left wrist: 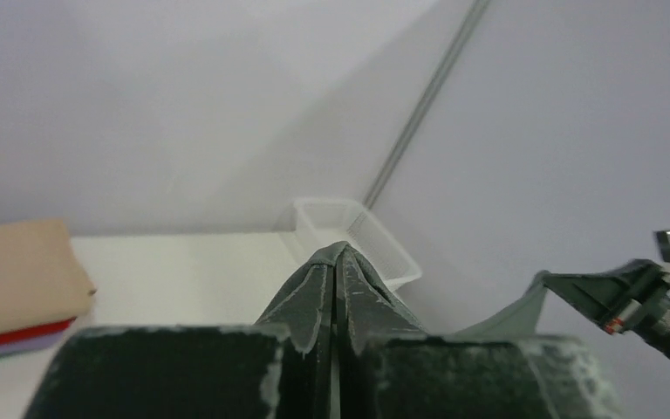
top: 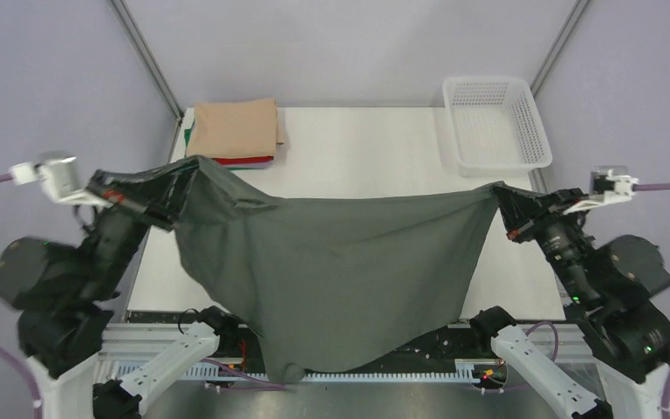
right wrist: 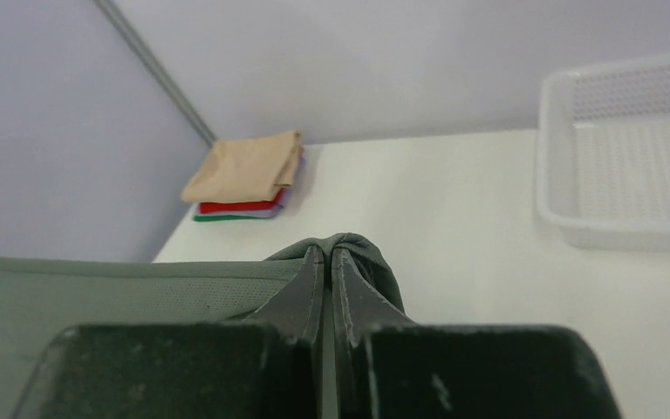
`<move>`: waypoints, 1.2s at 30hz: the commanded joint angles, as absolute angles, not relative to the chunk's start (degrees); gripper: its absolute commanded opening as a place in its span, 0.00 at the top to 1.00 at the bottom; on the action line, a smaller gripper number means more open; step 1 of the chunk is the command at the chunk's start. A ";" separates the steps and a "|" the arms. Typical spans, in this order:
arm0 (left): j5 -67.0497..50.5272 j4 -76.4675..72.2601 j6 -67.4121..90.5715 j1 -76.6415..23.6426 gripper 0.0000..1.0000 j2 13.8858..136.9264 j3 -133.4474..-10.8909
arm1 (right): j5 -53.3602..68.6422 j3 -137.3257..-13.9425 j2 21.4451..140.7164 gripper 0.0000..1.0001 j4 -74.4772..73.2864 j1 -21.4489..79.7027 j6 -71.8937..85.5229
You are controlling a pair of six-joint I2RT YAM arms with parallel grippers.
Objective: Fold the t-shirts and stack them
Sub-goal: Flatten out the tshirt
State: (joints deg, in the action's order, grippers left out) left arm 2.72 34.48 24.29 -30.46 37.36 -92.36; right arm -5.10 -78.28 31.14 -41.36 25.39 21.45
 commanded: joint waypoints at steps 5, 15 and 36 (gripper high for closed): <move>33.19 31.32 24.33 -30.15 0.98 53.47 -78.54 | -34.31 -60.24 38.23 1.00 -34.52 25.39 23.18; 27.11 16.31 23.30 -24.58 0.98 85.73 -74.38 | -40.95 -48.57 58.27 1.00 -16.71 21.99 22.07; 13.83 20.08 20.65 -20.30 0.00 118.61 -101.50 | -23.88 -59.09 89.38 0.02 -5.92 11.86 18.16</move>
